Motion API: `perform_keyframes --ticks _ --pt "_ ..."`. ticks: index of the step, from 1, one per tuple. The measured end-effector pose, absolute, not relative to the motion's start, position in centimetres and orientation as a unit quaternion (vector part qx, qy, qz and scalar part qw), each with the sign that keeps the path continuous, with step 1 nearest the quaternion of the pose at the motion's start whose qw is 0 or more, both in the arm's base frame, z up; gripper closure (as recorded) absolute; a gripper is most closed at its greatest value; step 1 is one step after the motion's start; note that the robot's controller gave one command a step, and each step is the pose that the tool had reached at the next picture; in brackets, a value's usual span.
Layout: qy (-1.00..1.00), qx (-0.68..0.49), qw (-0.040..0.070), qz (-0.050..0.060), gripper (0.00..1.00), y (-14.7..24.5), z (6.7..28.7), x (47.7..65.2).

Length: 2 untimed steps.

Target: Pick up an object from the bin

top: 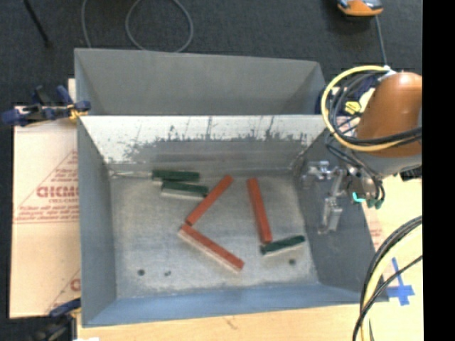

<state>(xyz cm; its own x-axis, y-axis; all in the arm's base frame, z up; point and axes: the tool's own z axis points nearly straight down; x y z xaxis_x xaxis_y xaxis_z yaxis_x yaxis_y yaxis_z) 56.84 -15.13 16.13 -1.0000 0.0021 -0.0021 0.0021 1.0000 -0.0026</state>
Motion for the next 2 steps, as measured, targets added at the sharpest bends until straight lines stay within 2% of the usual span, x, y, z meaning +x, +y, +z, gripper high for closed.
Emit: perform_keyframes --ticks 1,2 --pt "0.998 -0.07 -0.001 -0.001 0.0 -14.7 6.8 53.6" --pt "0.999 -0.041 0.004 0.0 0.0 -12.4 10.2 53.3"
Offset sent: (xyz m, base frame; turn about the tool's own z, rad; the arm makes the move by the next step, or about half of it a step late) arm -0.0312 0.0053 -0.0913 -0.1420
